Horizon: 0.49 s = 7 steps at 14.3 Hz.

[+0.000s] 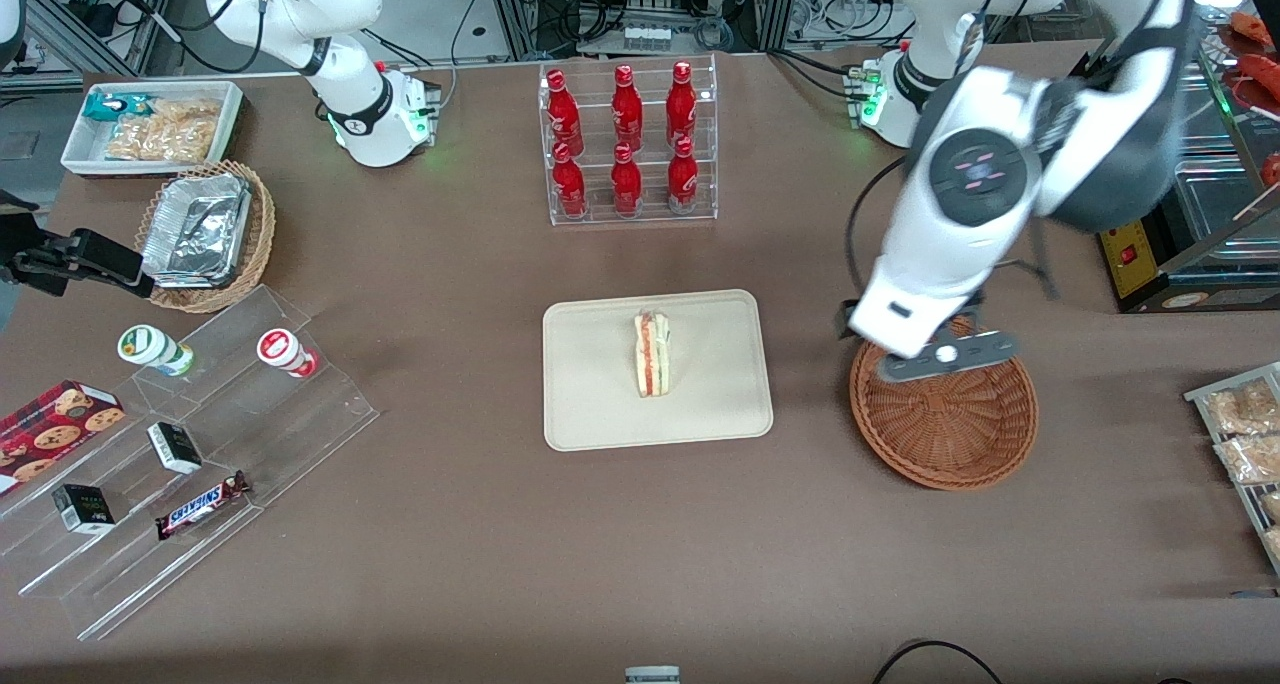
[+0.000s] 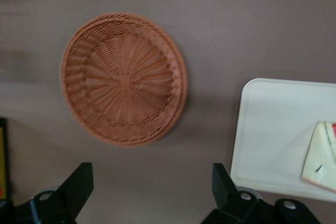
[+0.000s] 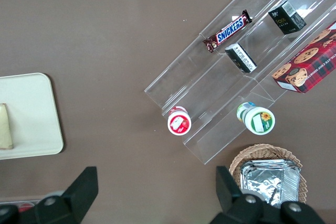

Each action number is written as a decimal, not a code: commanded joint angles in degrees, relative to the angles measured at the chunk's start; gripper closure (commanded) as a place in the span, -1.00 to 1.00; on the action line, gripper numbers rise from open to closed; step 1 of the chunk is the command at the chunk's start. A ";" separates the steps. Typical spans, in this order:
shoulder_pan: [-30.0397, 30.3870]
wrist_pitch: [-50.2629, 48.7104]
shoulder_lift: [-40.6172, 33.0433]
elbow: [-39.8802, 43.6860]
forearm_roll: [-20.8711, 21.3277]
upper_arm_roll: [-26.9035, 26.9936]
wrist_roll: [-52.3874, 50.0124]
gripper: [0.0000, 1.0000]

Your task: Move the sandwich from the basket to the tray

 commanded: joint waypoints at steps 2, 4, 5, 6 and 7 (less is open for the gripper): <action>7.07 -4.18 -7.76 -2.89 -3.88 -0.07 9.42 -1.00; 9.97 -4.63 -10.31 -2.89 -6.77 0.02 11.97 -1.00; 11.11 -5.33 -11.72 -2.89 -7.05 0.37 13.64 -1.00; 11.21 -6.90 -12.43 -2.81 -7.14 1.77 15.22 -1.00; 11.04 -8.13 -13.22 -2.72 -7.31 3.35 17.24 -1.00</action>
